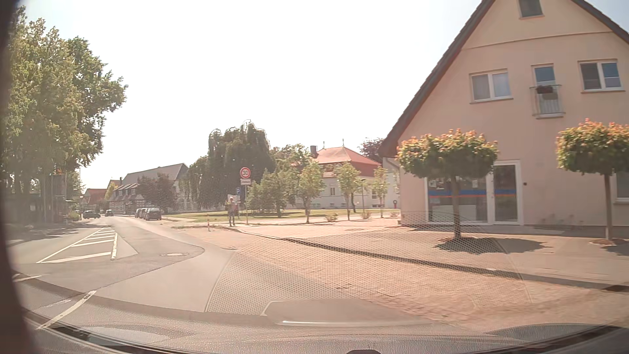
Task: Follow the waypoints while adhering to traffic rules and regulations
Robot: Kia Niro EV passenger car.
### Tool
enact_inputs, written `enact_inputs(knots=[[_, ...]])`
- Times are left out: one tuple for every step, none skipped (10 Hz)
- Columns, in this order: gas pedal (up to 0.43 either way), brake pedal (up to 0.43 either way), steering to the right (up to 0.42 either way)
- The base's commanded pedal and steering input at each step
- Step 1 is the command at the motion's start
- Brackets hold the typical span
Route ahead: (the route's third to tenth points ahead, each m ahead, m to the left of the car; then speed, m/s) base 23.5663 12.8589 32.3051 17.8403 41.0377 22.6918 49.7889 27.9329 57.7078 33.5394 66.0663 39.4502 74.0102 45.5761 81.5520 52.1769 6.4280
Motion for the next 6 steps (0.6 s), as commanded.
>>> enact_inputs(knots=[[0.228, 0.0, -0.326], [0.228, 0.0, -0.314], [0.228, 0.0, -0.298], [0.22, 0.0, -0.279], [0.22, 0.0, -0.263], [0.197, 0.0, -0.248]])
